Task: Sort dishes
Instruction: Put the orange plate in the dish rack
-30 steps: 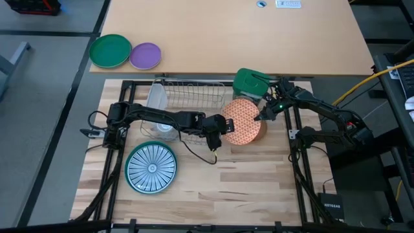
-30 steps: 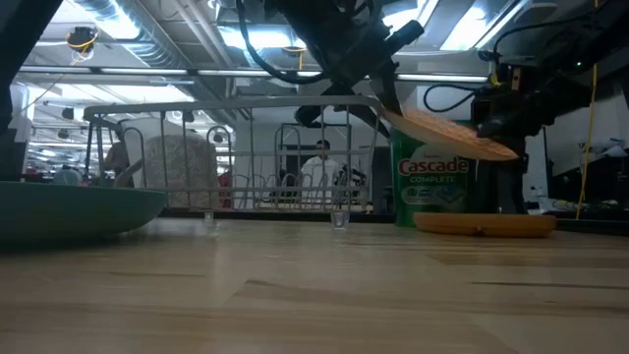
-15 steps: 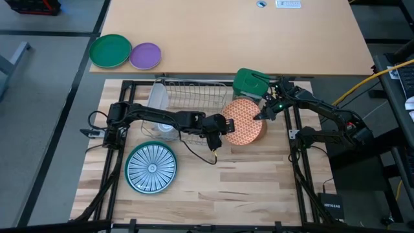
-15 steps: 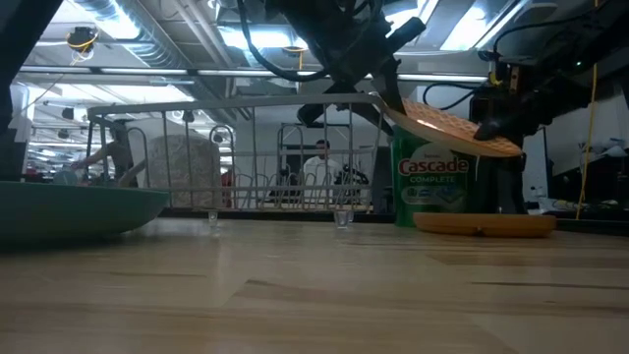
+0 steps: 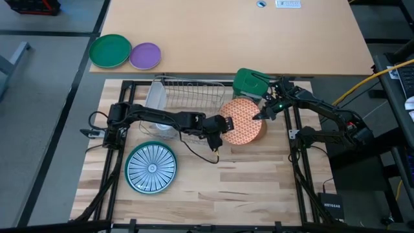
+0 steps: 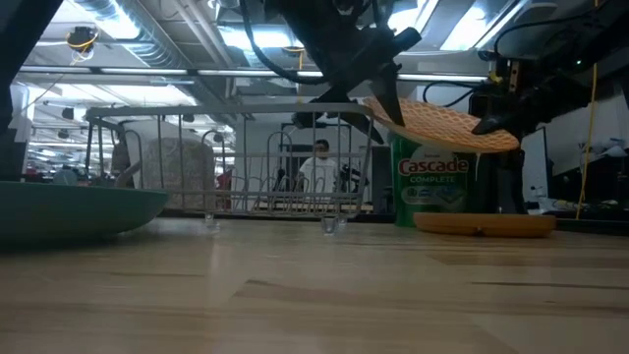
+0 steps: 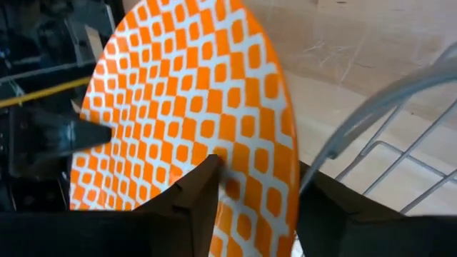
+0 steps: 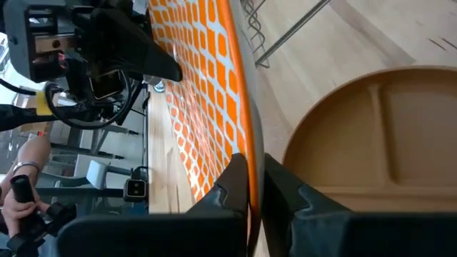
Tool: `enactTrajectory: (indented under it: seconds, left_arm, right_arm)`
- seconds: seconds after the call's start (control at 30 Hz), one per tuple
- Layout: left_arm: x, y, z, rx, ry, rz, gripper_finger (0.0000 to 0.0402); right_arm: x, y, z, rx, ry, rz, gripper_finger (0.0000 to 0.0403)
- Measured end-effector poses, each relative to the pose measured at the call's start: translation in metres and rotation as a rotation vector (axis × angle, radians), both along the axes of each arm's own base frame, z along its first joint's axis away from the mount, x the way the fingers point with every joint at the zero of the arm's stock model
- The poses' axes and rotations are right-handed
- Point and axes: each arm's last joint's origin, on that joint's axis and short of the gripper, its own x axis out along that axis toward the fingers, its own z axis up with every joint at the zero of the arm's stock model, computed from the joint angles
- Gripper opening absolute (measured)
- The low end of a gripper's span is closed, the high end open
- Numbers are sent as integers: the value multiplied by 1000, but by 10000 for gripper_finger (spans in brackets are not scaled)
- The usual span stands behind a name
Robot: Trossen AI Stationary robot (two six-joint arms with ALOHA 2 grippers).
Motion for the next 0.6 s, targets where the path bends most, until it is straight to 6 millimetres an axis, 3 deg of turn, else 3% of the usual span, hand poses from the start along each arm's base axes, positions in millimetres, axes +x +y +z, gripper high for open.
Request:
enactTrajectory:
  seconds: [0.3, 0.6]
  left_arm:
    - [0, -15, 1, 23, -40, 88, 164]
    - [-12, -13, 10, -13, -17, 172, 165]
  right_arm:
    - [0, 0, 0, -7, 3, -3, 17]
    - [0, -1, -1, -21, 29, -17, 17]
